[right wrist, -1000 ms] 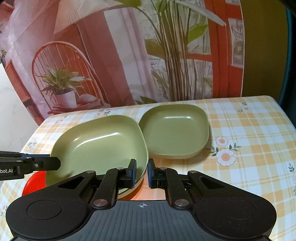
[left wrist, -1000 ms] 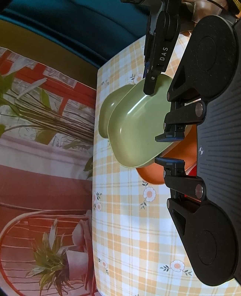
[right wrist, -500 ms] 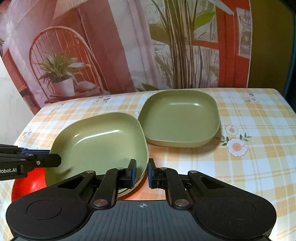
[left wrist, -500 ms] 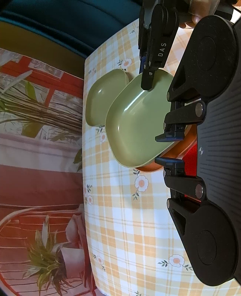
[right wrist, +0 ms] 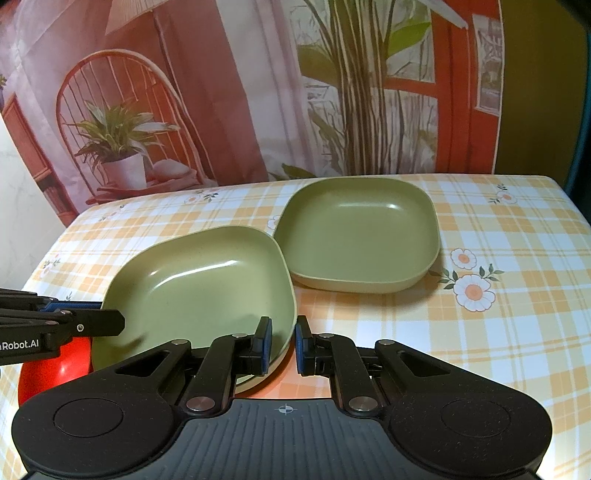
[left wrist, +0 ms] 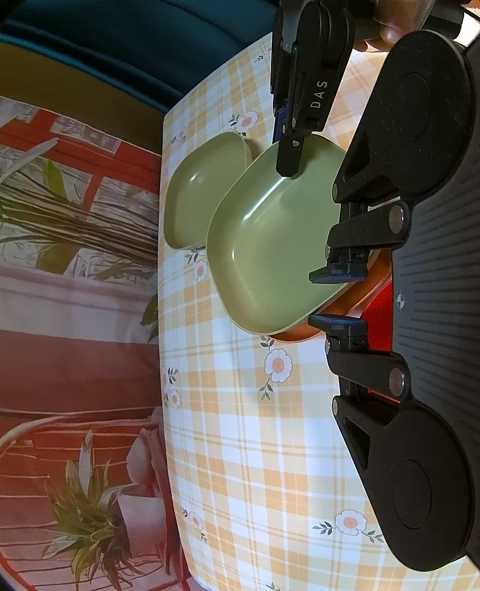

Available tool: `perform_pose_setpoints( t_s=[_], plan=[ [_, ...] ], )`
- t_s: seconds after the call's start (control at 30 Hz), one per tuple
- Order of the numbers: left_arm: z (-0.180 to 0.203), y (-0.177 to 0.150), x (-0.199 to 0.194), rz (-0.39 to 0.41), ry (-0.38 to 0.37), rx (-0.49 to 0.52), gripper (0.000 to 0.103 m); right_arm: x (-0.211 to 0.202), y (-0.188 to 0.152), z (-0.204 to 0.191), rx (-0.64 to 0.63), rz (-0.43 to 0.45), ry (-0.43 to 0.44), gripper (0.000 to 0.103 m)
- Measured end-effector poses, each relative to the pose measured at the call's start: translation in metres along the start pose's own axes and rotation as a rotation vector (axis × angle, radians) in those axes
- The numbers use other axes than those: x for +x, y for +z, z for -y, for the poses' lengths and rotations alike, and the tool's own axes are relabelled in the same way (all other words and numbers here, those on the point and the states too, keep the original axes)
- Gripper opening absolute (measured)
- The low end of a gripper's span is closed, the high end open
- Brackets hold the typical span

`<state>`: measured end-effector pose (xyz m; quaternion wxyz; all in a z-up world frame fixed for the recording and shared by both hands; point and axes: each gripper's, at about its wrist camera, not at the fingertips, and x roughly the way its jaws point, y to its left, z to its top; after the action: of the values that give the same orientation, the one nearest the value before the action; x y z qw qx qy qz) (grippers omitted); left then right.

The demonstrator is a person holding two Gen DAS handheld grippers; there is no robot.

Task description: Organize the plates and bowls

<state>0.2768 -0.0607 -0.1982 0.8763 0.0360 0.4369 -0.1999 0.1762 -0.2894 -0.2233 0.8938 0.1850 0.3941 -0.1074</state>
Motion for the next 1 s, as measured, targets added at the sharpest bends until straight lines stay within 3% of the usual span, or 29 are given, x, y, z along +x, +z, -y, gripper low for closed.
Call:
perform_pose_setpoints(
  t_s=[1.0],
  plan=[
    [-0.0041, -0.0009, 0.0028, -0.012, 0.02, -0.013, 0.019, -0.0064, -0.0006, 0.0026, -0.046, 0.028, -0.015, 0.014]
  ],
)
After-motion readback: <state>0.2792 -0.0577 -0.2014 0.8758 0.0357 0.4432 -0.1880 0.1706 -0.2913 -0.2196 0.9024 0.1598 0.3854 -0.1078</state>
